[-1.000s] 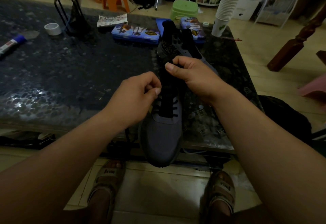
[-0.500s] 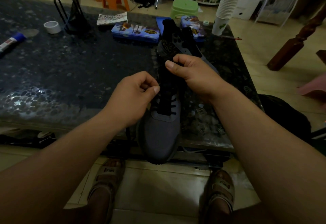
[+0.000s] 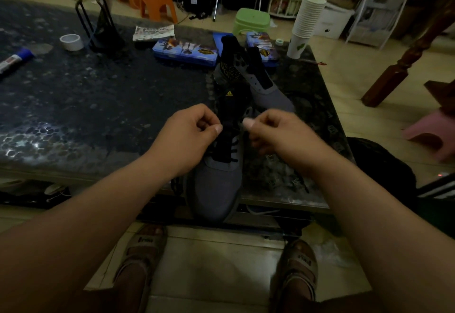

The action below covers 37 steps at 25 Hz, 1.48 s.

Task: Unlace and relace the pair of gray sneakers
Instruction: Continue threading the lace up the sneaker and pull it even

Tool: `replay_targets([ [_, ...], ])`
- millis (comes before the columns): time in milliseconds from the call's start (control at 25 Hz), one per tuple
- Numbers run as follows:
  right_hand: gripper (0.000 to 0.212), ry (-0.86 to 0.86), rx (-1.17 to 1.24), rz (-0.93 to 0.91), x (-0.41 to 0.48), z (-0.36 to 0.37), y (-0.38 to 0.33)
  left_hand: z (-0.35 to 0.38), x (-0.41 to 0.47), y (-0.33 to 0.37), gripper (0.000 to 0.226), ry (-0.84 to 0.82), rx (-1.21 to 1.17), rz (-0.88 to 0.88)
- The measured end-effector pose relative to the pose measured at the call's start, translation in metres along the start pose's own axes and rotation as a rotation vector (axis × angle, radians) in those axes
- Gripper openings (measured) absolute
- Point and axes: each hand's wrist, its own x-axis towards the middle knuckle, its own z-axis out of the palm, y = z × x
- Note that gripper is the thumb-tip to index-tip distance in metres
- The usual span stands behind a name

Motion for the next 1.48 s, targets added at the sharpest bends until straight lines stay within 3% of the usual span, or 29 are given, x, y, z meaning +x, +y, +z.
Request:
replay_targets([
  [120, 0.029, 0.025, -0.149, -0.118, -0.006, 0.015, 0.001, -0.001, -0.002, 0.001, 0.01, -0.005, -0.009, -0.006],
  [240, 0.024, 0.075, -0.061, -0.143, 0.0, 0.017, 0.001, -0.004, -0.004, 0.005, 0.012, -0.037, -0.004, -0.013],
  [360, 0.014, 0.117, 0.291, -0.011, 0.002, 0.013, 0.0, -0.015, -0.004, 0.003, 0.006, -0.091, -0.012, -0.075],
  [480, 0.014, 0.24, 0.818, 0.083, 0.008, -0.008, -0.005, -0.031, 0.0, -0.002, 0.002, -0.085, -0.098, -0.167],
  [560, 0.013, 0.236, 0.943, 0.13, 0.009, -0.016, -0.004, -0.034, 0.004, -0.002, 0.007, -0.041, -0.205, -0.193],
  [600, 0.012, 0.216, 0.807, 0.138, 0.009, -0.016, -0.002, -0.033, 0.007, -0.001, 0.009, -0.032, -0.256, -0.193],
  [720, 0.04, 0.05, -0.09, 0.018, 0.003, -0.003, 0.005, -0.026, 0.012, 0.007, 0.014, -0.042, -0.322, -0.154],
  [760, 0.045, -0.009, -0.249, -0.045, 0.002, 0.003, 0.006, -0.024, 0.013, 0.009, 0.014, -0.036, -0.316, -0.136],
  [840, 0.038, -0.071, -0.262, -0.106, 0.002, 0.007, 0.008, -0.024, 0.015, 0.012, 0.012, -0.026, -0.289, -0.112],
  [920, 0.028, -0.04, -0.071, -0.085, 0.002, 0.002, 0.008, -0.027, 0.015, 0.011, 0.009, -0.04, -0.252, -0.111],
  [1040, 0.017, 0.186, 0.629, 0.04, 0.004, -0.015, 0.005, -0.033, 0.013, 0.003, 0.006, -0.092, -0.159, -0.135],
  [1120, 0.022, 0.217, 1.073, 0.087, 0.003, -0.025, 0.0, -0.032, 0.01, 0.002, 0.006, -0.109, -0.119, -0.125],
  [1160, 0.023, 0.193, 1.136, 0.098, 0.001, -0.025, -0.004, -0.031, 0.009, 0.002, 0.006, -0.108, -0.112, -0.116],
  [1200, 0.023, 0.159, 1.006, 0.095, 0.0, -0.023, -0.006, -0.029, 0.01, 0.003, 0.007, -0.101, -0.112, -0.106],
  [1320, 0.033, 0.012, -0.072, -0.055, -0.007, -0.009, 0.0, -0.027, 0.011, 0.006, 0.011, -0.074, -0.117, -0.07],
  [1360, 0.039, -0.041, -0.25, -0.103, -0.007, -0.004, 0.003, -0.027, 0.011, 0.006, 0.012, -0.062, -0.109, -0.062],
  [1400, 0.039, -0.077, -0.251, -0.112, -0.007, 0.0, 0.004, -0.027, 0.011, 0.007, 0.012, -0.048, -0.095, -0.058],
  [1480, 0.03, 0.005, 0.008, -0.059, -0.004, -0.002, 0.006, -0.028, 0.01, 0.009, 0.008, -0.026, -0.043, -0.065],
])
